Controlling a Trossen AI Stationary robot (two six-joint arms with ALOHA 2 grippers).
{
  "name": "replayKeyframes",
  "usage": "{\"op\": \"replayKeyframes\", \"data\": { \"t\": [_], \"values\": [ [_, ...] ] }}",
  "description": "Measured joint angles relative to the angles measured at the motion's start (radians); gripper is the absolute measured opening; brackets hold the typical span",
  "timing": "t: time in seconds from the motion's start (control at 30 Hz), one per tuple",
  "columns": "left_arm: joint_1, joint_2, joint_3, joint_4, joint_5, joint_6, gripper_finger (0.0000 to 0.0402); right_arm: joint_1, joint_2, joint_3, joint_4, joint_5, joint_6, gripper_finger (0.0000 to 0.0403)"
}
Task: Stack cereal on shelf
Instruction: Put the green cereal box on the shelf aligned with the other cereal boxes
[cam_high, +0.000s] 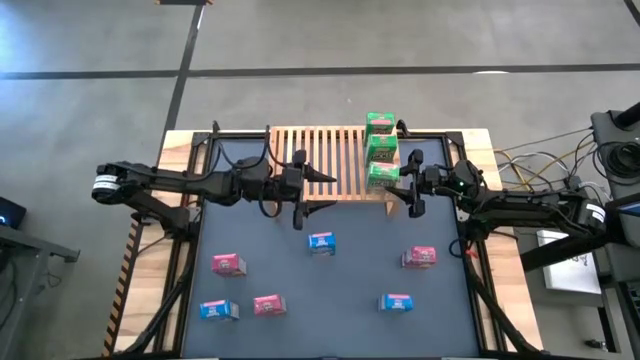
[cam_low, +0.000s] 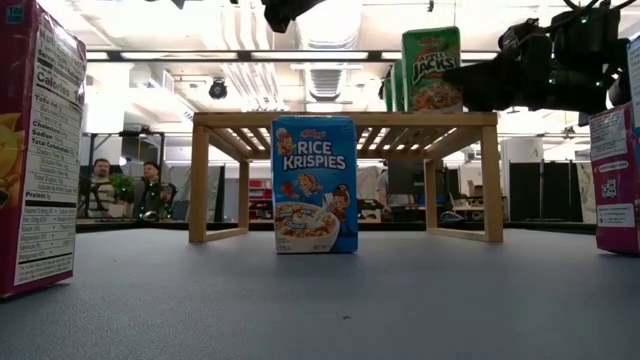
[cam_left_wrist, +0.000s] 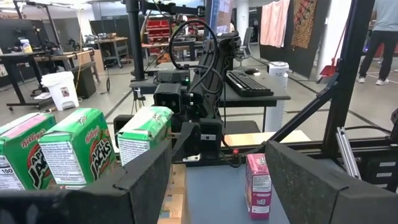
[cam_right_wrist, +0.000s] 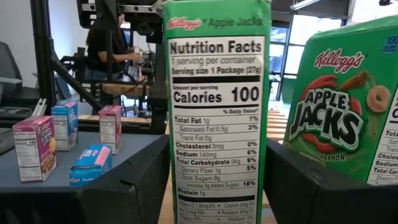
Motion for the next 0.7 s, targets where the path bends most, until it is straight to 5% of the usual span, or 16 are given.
{"op": "replayKeyframes", "data": {
  "t": [0.7],
  "values": [
    [0.000,0.000,-0.002,-0.013,0.000,-0.014,0.0244,-0.019,-0.002,0.007,-0.055,-0.001,-0.002,0.0264]
  ]
}}
